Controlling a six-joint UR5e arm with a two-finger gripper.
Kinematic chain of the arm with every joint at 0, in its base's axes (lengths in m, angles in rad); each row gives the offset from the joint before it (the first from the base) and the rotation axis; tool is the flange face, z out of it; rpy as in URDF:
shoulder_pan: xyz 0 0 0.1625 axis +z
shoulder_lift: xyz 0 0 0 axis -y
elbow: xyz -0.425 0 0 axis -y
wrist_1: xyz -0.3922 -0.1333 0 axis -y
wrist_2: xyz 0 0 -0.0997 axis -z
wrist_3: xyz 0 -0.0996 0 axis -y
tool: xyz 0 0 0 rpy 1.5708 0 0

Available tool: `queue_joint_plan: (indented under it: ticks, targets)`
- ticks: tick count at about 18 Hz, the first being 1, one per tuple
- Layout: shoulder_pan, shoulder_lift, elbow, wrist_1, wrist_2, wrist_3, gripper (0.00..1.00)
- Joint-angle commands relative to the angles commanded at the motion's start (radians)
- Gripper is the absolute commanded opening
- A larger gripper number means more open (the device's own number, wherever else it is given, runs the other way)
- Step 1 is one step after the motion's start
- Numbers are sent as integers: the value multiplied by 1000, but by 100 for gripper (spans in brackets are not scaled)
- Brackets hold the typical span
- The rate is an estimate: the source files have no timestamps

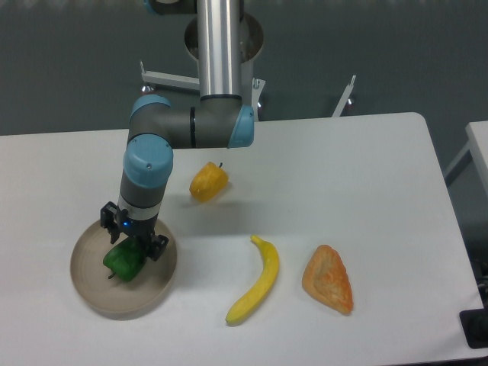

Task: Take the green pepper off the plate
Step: 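Close the gripper on the green pepper, then lift the green pepper off the plate and carry it toward the banana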

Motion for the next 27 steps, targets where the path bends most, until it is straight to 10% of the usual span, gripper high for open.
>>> queue_joint_plan:
  ticks: [14,27]
  targets:
    - [34,41,58,-12,9,60,33]
    - [426,84,123,-192,14,682,33]
